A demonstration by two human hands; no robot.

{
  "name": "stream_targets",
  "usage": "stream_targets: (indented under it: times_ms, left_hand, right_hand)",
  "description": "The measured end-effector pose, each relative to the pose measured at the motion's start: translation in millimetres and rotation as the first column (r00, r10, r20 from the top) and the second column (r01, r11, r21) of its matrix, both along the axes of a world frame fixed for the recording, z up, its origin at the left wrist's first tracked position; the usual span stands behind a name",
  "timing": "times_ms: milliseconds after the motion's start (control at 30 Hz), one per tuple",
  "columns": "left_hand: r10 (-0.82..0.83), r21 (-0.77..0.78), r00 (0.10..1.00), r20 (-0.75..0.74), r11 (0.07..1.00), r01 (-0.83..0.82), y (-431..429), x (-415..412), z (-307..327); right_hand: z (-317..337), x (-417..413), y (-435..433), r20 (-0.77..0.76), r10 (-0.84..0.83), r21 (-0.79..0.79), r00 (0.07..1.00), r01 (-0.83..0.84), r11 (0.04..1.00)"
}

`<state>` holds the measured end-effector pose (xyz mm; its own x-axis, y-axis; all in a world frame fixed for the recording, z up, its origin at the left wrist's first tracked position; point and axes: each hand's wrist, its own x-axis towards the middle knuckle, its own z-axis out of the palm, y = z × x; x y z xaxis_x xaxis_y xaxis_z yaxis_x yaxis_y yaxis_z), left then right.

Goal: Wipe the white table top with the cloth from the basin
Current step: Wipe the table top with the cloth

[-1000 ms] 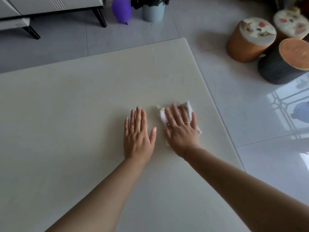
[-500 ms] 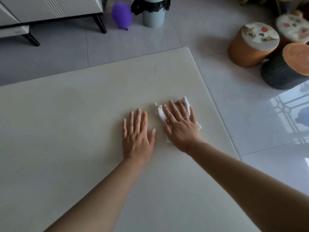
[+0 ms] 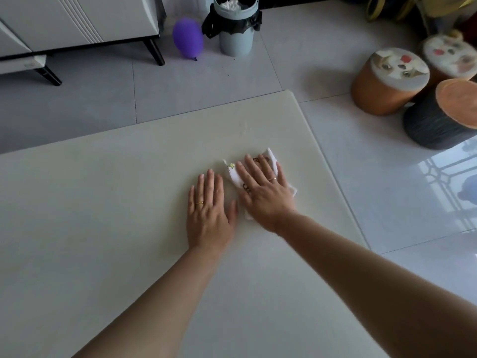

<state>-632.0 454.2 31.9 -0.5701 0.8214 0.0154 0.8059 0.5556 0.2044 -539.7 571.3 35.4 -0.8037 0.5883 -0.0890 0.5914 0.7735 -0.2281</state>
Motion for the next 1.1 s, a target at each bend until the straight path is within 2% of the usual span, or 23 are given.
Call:
stream_targets:
  times_ms: [67, 133, 233, 300, 367, 433, 533, 600, 667, 733, 800, 867, 933, 1000, 1067, 1100]
  left_hand:
    - [-0.002, 0.000, 1.000, 0.019, 1.000, 0.002, -0.8, -0.3, -1.7]
    - [0.002, -0.005, 0.999, 0.033, 1.000, -0.001, -1.1, -0.8, -3.0]
    - [-0.002, -0.022, 1.000, 0.029, 1.000, 0.002, -0.6, -1.7, -3.8]
    - [-0.005, -0.033, 1.000, 0.022, 0.999, 0.006, -1.1, -2.2, -4.7]
    - [-0.006, -0.029, 1.000, 0.013, 1.000, 0.007, -1.3, -2.0, -4.0]
    - [-0.004, -0.011, 1.000, 0.023, 1.000, 0.004, -1.0, -1.1, -3.1]
    - [-0.006, -0.010, 1.000, 0.025, 1.000, 0.007, -0.7, -0.9, -4.5]
    - [-0.006, -0.014, 0.999, 0.031, 1.000, 0.006, -0.6, -1.9, -5.6]
    - [-0.005, -0.006, 0.999, 0.037, 1.000, 0.005, -0.8, -2.4, -5.8]
    - [-0.004, 0.008, 0.999, 0.045, 1.000, 0.004, -0.5, -1.9, -5.1]
    - [-0.002, 0.017, 0.999, 0.054, 1.000, 0.002, -0.5, -1.8, -4.8]
    - [-0.005, 0.018, 0.998, 0.065, 1.000, 0.004, -0.4, -1.9, -4.5]
    - [-0.003, 0.015, 0.997, 0.073, 1.000, 0.002, -0.7, -1.9, -3.6]
    - [-0.001, 0.011, 0.998, 0.068, 1.000, 0.000, -1.1, -1.9, -3.3]
    - [-0.004, 0.013, 0.998, 0.056, 1.000, 0.003, -1.4, -2.1, -3.9]
    - [-0.007, 0.012, 0.999, 0.047, 1.000, 0.007, -1.6, -2.6, -4.7]
  right_hand:
    - [0.5, 13.8, 34.3, 0.010, 0.037, 0.034, 0.999, -0.037, 0.999]
    - [0.8, 25.6, 76.1, 0.025, -0.142, 0.015, 0.990, 0.142, 0.990]
    - [3.3, 14.3, 101.2, 0.083, -0.489, -0.054, 0.868, 0.494, 0.868]
    - [2.9, -15.3, 83.1, 0.081, -0.567, -0.040, 0.820, 0.571, 0.820]
    - [-0.5, -46.5, 52.9, 0.030, -0.438, -0.032, 0.898, 0.439, 0.898]
    - [-1.6, -67.0, 27.1, 0.007, -0.186, -0.026, 0.983, 0.186, 0.982]
    - [0.5, -65.0, 47.1, 0.025, 0.090, 0.013, 0.996, -0.090, 0.996]
    - [2.2, -53.3, 83.5, 0.023, 0.055, 0.009, 0.998, -0.055, 0.998]
    - [4.3, -42.8, 118.7, 0.028, -0.174, -0.049, 0.984, 0.175, 0.983]
    - [4.8, -46.6, 133.1, 0.069, -0.391, -0.055, 0.918, 0.395, 0.917]
    - [3.7, -69.2, 122.4, 0.095, -0.478, -0.024, 0.873, 0.482, 0.876]
    - [2.3, -97.3, 96.8, 0.064, -0.386, -0.022, 0.920, 0.388, 0.921]
    - [1.8, -118.8, 69.0, 0.036, -0.134, -0.017, 0.990, 0.135, 0.991]
    - [2.2, -122.9, 60.3, 0.027, 0.080, -0.005, 0.996, -0.080, 0.997]
    - [3.7, -113.0, 78.6, 0.018, 0.140, -0.002, 0.990, -0.140, 0.990]
    - [3.7, -106.0, 93.5, 0.016, 0.104, 0.003, 0.994, -0.104, 0.995]
